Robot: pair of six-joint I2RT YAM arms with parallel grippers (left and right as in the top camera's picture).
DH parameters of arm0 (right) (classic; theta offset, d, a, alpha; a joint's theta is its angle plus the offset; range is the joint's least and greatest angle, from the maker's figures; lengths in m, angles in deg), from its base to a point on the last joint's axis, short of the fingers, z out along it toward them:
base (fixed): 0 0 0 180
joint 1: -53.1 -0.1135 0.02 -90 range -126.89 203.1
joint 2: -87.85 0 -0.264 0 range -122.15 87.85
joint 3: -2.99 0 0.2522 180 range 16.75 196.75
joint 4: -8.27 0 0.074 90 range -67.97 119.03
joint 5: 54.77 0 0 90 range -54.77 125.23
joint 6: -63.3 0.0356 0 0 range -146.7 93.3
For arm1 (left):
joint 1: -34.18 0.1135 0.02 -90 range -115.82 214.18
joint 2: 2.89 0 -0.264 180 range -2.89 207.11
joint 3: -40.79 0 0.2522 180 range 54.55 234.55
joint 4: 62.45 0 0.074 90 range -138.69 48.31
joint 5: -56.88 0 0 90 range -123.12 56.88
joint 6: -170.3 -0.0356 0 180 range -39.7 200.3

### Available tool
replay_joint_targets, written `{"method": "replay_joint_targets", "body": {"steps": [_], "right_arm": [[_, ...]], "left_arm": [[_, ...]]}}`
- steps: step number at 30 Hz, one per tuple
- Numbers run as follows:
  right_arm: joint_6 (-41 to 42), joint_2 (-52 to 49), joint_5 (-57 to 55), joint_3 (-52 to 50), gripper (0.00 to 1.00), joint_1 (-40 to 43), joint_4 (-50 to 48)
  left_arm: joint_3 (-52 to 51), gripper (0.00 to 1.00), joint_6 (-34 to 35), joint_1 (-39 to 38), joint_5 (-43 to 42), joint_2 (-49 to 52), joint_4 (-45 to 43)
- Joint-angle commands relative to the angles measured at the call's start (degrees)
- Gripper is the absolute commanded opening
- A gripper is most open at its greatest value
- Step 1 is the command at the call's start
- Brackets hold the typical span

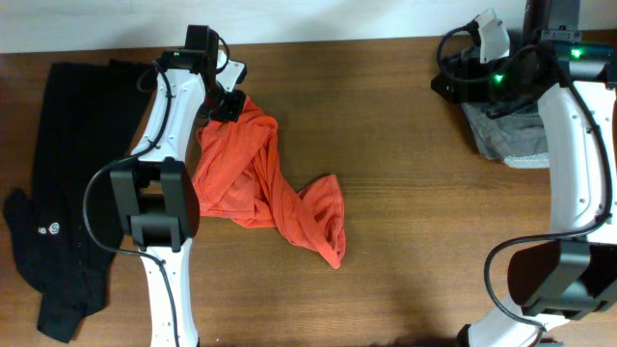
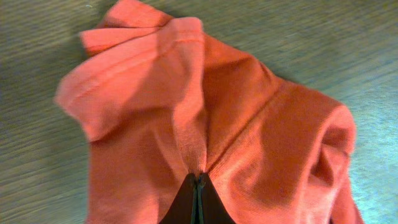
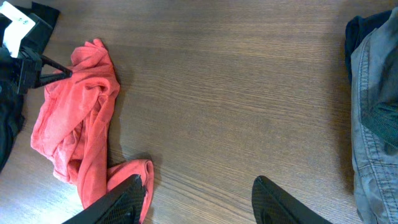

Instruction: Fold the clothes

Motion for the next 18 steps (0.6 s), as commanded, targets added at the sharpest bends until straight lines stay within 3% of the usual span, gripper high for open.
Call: {"method": "replay_joint_targets", "body": {"steps": [1,8,18], "right_arm": [[-0.6,-0.4,-0.5,0.1,0.6,-0.1,0.0],[-0.6,-0.4,-0.5,0.1,0.6,-0.1,0.2],[-0.6,-0.4,-0.2,0.1,0.6,-0.1,1.8]], "left_arm": [[5.0,0.01,1.0,0.3,3.9,0.3,1.2],[17.9,0.01,1.4,0.3,3.9,0.3,8.0],[44.3,0.02,1.4,-0.5,3.8,0.3,23.2]]}}
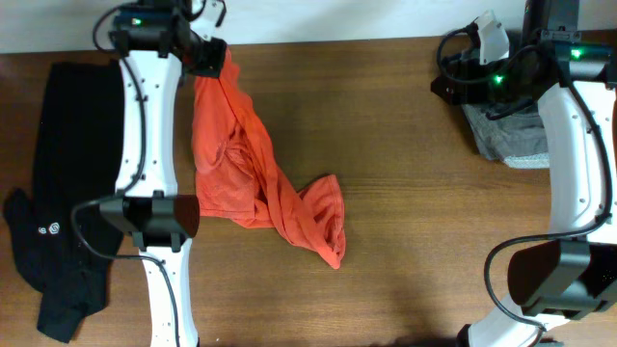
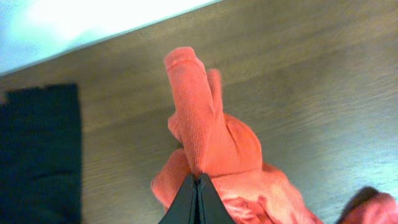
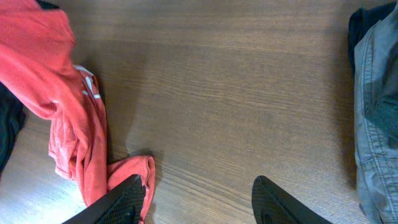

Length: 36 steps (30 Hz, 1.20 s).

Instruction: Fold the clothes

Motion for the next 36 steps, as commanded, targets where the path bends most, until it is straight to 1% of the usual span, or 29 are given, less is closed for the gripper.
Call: {"method": "replay_joint_targets", "body": {"steps": [1,5,10,15,16,18,23,28,31,32,36], "right_arm": [[-0.6,-0.4,0.1,0.1,0.61,-0.1,1.0],[-0.6,-0.4,1.5,0.1,0.6,-0.2,3.2],[-0.9,-0.4,1.4,0.1,0.61,-2.4,8.2],[-1.5,-0.4,0.1,-0.5,0.6,-8.0,11.3],[-1.4,-0.4,-0.8,-0.9,0.6,-9.2,11.4],[1.8,-0.4,-2.7,-2.8,0.59,-12.7,11.0],[6.9,-0.4,-6.0,-9.1,0.59,-19.6,8.1],[11.7,-0.4,-9.9,-15.6,0.59,-24.6,4.8],[12.1,-0.4,-9.9,-18.1,0.58,-26.4,4.7],[12.4,-0.4,-9.9,-18.8,0.56,-26.8,5.0],[13.0,-0.4,-9.8,-21.6,0.55,-28.4,6.6]], "left_arm": [[9.2,0.01,0.5,-0.8,0.4,0.3,3.7],[15.4,0.01,0.5,-1.9,0.4,0.3,6.4],[15.2,0.01,0.5,-3.0,0.4,-2.3,5.8],[15.2,0.01,0.5,-3.2,0.6,-5.4,2.4],[15.2,0.01,0.5,-3.1,0.9,-6.0,1.5],[15.2,0.01,0.6,-2.9,3.7,-7.1,-0.6],[15.2,0.01,0.8,-2.8,12.2,-7.7,-4.1],[15.0,0.01,1.0,-2.2,12.7,-7.7,-5.4],[15.0,0.01,1.0,-1.8,12.7,-7.7,-5.4],[15.0,0.01,1.0,-1.5,12.7,-7.7,-5.4],[15.0,0.01,1.0,-0.1,12.6,-7.7,-5.8]]}}
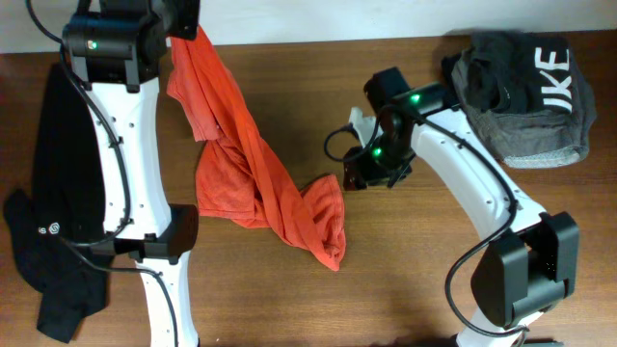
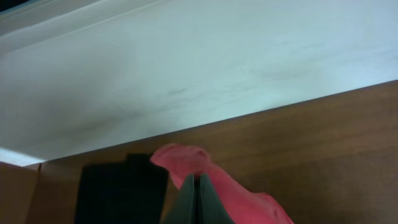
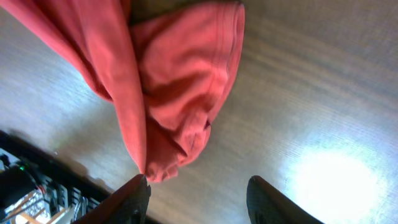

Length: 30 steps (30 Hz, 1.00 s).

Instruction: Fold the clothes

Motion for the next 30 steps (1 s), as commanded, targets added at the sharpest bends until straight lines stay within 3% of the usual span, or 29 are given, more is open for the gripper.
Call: {"method": "replay_joint_targets", "body": {"steps": [1,21,30], "right_arm": [[1.6,-0.1,-1.0,-2.7,0.55,-1.8,1.1],[7.7,-0.1,-1.1,-24.5,0.55,-14.6,-9.2],[-2.6,-0.1,-3.9,-25.3,0.54,-19.4,-13.3]], "left_arm": [[0.5,0.01,0.6,1.7,1.0,-1.1,-1.1],[-3.4,0.01,4.2,4.3,-0.5,-1.1,-0.8],[-4.0,0.01,4.8,4.3,-0.6,-1.1,0.5]]}}
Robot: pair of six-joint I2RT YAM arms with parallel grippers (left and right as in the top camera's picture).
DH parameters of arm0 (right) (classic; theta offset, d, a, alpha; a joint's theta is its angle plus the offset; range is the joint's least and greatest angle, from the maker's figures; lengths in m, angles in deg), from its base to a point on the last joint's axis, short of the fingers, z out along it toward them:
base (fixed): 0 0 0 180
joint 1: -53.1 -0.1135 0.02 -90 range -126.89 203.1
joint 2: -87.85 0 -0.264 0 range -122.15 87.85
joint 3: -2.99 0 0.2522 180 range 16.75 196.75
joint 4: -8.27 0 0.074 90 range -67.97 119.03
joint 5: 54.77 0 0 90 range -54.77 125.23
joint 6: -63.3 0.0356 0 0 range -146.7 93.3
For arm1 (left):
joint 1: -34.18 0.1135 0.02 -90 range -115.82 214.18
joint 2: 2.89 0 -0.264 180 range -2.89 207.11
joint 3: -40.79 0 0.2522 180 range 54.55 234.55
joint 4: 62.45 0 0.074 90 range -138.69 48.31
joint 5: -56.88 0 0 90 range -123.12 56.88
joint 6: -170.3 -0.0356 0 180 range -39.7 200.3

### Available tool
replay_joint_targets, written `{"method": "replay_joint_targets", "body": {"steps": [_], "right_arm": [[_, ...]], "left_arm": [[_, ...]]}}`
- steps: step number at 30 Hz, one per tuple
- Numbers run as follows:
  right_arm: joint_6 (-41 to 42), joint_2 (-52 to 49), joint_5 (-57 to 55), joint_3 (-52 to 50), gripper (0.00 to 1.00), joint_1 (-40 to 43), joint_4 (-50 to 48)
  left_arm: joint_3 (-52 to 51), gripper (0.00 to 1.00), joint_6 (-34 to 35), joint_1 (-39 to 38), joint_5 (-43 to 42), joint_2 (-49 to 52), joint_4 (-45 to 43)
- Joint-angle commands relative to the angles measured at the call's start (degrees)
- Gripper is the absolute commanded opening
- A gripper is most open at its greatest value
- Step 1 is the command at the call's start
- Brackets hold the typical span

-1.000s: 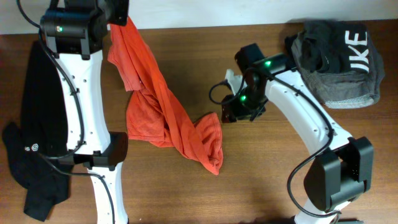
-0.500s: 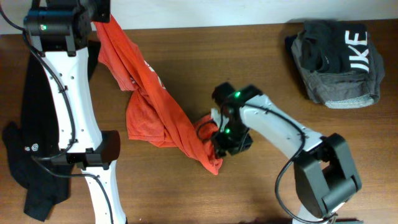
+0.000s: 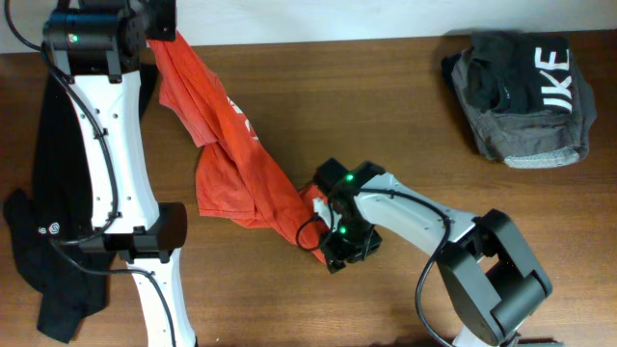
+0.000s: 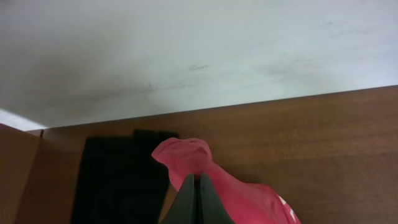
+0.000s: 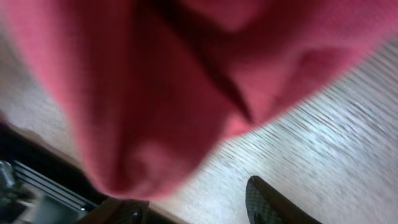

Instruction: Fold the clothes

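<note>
An orange shirt [image 3: 231, 159] hangs stretched from the back left corner down to the table's middle. My left gripper [image 3: 164, 29] is shut on its top end and holds it high; the left wrist view shows the closed fingers [image 4: 199, 193] pinching the orange cloth [image 4: 186, 155]. My right gripper [image 3: 337, 251] is low at the shirt's lower tip. In the right wrist view the orange cloth [image 5: 155, 81] fills the upper frame, and the right gripper [image 5: 193, 196] stands open just below it, its left finger partly under the cloth.
A black garment [image 3: 63, 193] lies spread along the table's left side, also visible below the left gripper [image 4: 118, 180]. A folded grey garment with white letters [image 3: 521, 92] sits at the back right. A pale wall [image 4: 199, 50] runs behind the table.
My right gripper has moved from beside the shirt's right lower fold down and left to its lower tip. The left gripper holds the shirt's top a little further left.
My left gripper was shut on the shirt's top end low over the table, with the right arm over the grey garment. Then the left held that end at the table's back edge, then higher, while the right arm reached the shirt. Now it is at the lower tip.
</note>
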Motion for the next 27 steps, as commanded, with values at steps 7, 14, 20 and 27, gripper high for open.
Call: {"method": "replay_joint_targets", "body": {"steps": [7,14,20,27], "right_arm": [[-4.0,-0.1,-10.5,-0.2,0.54,-3.7,-4.7],[-4.0,-0.1,-11.3,-0.2,0.22,-3.7,-6.0],[-3.8,0.2,-12.0,1.8,0.04,-2.8,-5.3],[-3.8,3.8,-12.0,21.7,0.04,7.8,4.6]], "left_arm": [[-0.3,0.01,1.8,0.1,-0.5,-1.1,1.7],[-0.3,0.01,1.8,0.1,-0.5,-1.1,2.7],[-0.3,0.01,1.8,0.1,-0.5,-1.1,2.7],[-0.3,0.01,1.8,0.1,-0.5,-1.1,2.8]]}}
